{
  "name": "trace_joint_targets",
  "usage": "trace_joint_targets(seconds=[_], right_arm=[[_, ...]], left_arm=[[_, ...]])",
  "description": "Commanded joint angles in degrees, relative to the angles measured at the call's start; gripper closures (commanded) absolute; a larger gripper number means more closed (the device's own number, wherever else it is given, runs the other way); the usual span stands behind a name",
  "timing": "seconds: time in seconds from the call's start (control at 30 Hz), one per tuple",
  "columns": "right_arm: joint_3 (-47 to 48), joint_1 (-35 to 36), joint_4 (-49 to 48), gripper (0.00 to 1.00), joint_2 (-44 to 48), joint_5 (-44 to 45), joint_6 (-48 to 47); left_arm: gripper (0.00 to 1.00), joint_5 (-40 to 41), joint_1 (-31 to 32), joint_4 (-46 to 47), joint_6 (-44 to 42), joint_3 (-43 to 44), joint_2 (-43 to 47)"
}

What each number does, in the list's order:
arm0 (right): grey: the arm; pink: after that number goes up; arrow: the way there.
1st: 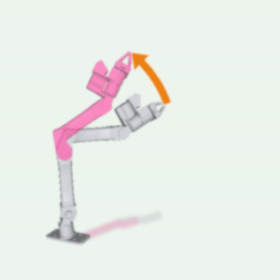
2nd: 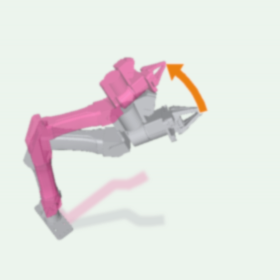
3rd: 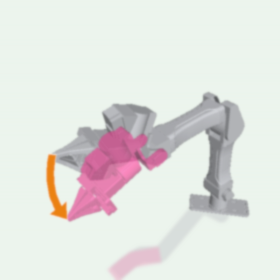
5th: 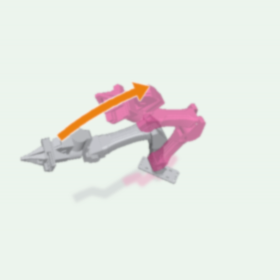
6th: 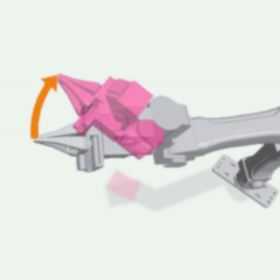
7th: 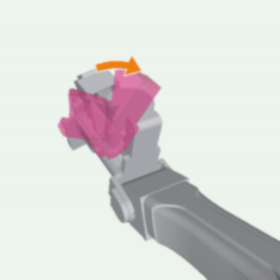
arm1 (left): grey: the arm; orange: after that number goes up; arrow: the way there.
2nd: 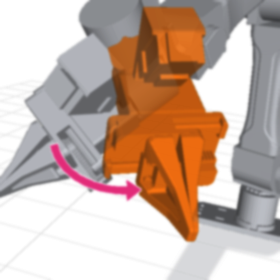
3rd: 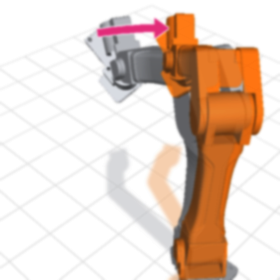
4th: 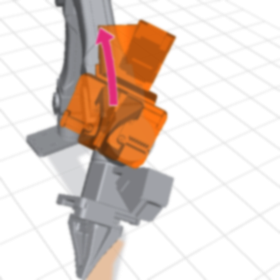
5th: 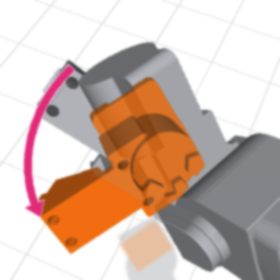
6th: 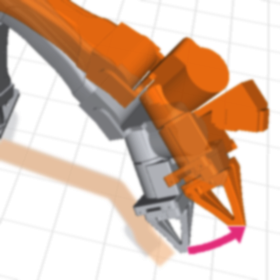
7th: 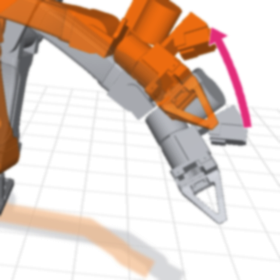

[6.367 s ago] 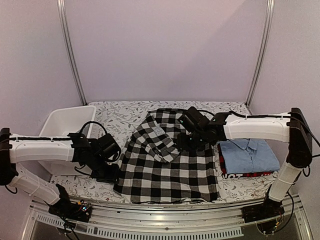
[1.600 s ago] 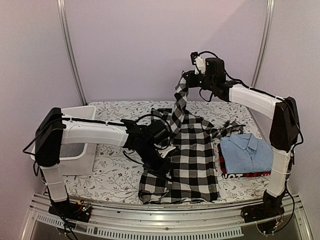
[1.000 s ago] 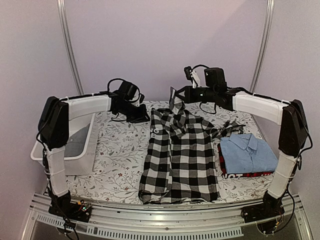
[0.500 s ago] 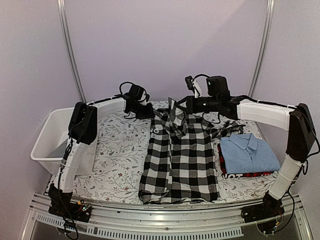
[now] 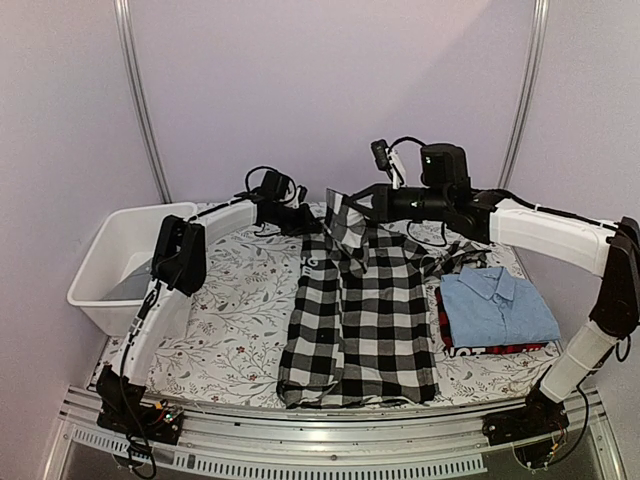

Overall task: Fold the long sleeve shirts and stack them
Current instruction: Smooth out the 1/3-folded shirt at the center of the board, then place the sleeve of the 1/3-folded shirt.

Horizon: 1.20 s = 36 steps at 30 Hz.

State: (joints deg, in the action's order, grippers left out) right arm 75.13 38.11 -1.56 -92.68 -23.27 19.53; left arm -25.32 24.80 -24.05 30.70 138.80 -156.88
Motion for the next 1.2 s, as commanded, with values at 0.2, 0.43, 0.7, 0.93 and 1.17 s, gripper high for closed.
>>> trace_joint_targets(seconds=[0.2,0.43,0.7,0.93,1.17], right_arm=[[2.48,0.04,1.02,0.96,-5.39,-4.45,-1.8],[3.31,-1.54,-0.09,0.96,-7.57,-7.65,-2.39],[4.05,-3.86,-1.97,0.97,-10.44,-15.55,-2.56],[4.71,-4.61,-2.13,0.97,-12.63,-21.45,-2.98],[5.41,-4.92,-1.73,0.96,-14.37,-25.0,-3.79]], left_arm=[[0.68,-1.24,-0.9,1.66,-3.0,-3.24,6.61],[0.58,-0.75,-1.0,3.95,-5.8,-11.05,19.22],[0.53,-3.69,-0.34,6.4,-7.66,-25.01,32.61],[0.44,-10.37,0.53,8.57,-12.39,-43.01,46.47],[0.39,-15.83,2.3,8.11,-16.46,-52.49,50.84]])
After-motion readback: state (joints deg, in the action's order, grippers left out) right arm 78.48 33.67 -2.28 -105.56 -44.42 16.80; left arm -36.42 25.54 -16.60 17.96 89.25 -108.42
